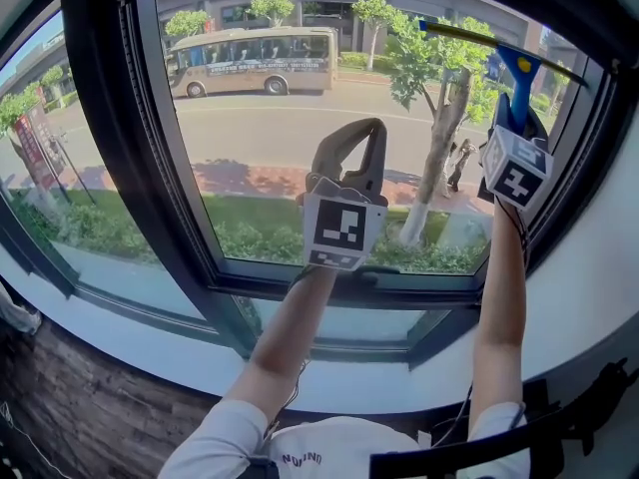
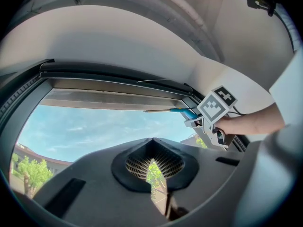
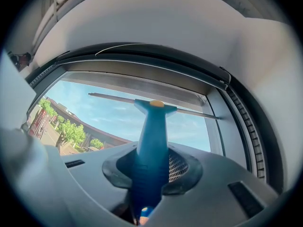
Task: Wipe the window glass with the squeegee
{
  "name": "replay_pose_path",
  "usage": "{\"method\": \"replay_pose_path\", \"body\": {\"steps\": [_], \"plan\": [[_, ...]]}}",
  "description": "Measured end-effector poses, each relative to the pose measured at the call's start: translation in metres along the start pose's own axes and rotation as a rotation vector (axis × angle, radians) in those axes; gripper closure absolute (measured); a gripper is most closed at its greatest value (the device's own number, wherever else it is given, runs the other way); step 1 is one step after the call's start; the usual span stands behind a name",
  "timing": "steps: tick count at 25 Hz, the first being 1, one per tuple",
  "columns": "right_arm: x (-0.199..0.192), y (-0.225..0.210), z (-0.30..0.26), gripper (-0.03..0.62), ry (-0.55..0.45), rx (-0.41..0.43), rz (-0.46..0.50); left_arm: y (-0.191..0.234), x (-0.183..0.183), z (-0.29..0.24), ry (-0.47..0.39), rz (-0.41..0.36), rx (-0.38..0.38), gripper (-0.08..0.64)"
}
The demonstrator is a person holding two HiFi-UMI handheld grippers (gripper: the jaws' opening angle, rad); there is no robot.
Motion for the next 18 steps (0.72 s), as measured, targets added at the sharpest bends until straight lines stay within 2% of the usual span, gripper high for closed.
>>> {"method": "replay_pose_path", "body": {"steps": [10,14,18], "plan": [[-0.033,0.012,0.015,0.488,0.052,0.015,-0.010,-0.008,-0.011,0.012,0.027,-0.007,-0.002,0.557],[-0.049,0.015,0.022,0.488,0.066,0.014,-0.026,-0.008,-0.018,0.017,0.041,0.038,-0.007,0.557],[-0.067,0.018,0.029,0.488,0.091,0.015,-0.023,-0.011,-0.025,0.021,0.056,0.042,-0.003,0.557]]}}
Point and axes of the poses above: the fingertips, and each gripper's own axes: z backward along the fingers, y to its left, x out of its top, the point moved 1 cm from there along z, backward along the fingers, and after that the axes turned 10 degrees about y, right-handed, at the moved point
